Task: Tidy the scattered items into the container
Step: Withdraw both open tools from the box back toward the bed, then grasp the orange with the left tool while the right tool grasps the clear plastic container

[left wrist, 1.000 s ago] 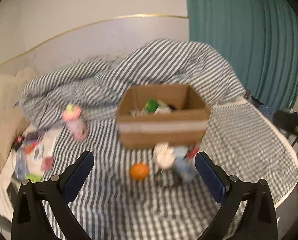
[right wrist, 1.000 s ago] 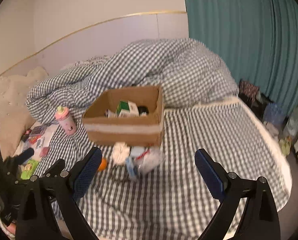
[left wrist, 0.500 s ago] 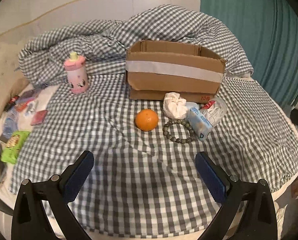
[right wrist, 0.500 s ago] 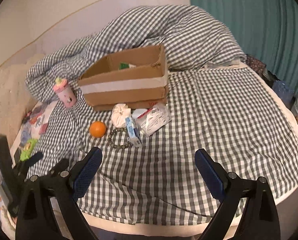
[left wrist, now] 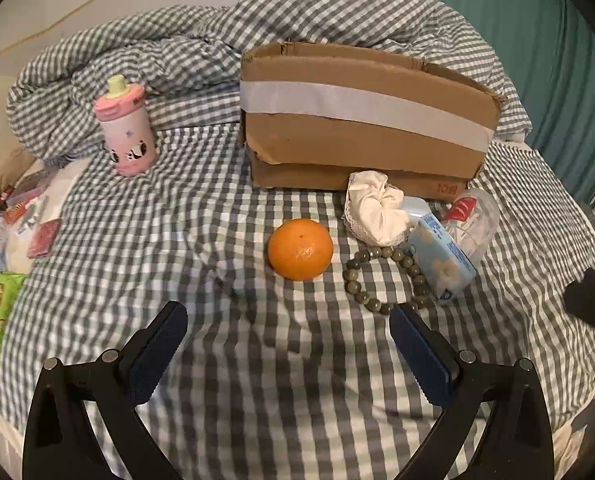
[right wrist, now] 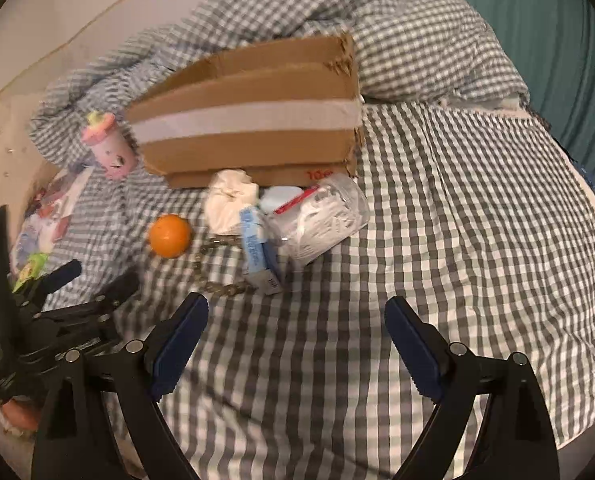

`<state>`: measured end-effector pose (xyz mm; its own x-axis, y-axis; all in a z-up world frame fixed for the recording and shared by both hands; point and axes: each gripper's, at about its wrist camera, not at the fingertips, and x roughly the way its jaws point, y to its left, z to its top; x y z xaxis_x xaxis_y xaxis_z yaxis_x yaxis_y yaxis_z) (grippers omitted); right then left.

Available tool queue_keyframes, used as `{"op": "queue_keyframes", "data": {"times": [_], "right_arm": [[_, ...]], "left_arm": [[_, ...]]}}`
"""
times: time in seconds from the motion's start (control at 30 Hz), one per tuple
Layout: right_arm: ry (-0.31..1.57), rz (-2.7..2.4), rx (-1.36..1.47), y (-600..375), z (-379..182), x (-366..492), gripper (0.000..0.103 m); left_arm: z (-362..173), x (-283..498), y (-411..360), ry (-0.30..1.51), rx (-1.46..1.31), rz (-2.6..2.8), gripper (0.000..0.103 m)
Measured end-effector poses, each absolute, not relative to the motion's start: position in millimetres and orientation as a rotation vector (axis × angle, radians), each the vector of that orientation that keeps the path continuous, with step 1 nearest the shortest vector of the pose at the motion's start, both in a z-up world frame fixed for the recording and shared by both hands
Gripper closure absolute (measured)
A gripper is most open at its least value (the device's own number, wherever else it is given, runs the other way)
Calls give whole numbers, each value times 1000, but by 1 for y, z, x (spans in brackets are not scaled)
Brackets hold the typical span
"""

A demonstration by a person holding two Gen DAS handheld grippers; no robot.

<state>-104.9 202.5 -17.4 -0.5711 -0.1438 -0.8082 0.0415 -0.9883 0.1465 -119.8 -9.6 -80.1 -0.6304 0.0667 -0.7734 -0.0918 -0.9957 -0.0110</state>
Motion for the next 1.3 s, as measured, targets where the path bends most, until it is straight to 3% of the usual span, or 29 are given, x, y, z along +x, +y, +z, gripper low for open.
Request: {"op": "queue_keyframes", "data": {"times": [0.17,0.53,0.7,0.8,0.97,1.0,1.03,1.3], "right_arm": [[-362,-2642,1465,218,-37,-142,13],[-555,-2677,1624,220,-66,-211,13],[-544,-2671,1678,214,-80,-226,13],[-522,-2676,1692,208,-88,-231,13],[-527,-2631,1692,200,-97,-231,28],[-511,-2635,1680,198,-95,-228,28],[-508,-2632,1668,198,-93,-225,28],[-483,-2651,1592,205,-68,-188,38]], "left_arm": [[-93,-145,-1,29,-1320,2746,0],[-124,-207,10,-40,-1413,2696,0],[-137,-221,10,-43,-1455,2676,1],[-147,-226,7,-82,-1489,2657,10],[-151,-225,9,-51,-1501,2671,26],[-150,-224,9,-47,-1497,2683,41],[-150,-223,10,-47,-1492,2686,45],[-142,-204,11,-38,-1498,2683,45]]}}
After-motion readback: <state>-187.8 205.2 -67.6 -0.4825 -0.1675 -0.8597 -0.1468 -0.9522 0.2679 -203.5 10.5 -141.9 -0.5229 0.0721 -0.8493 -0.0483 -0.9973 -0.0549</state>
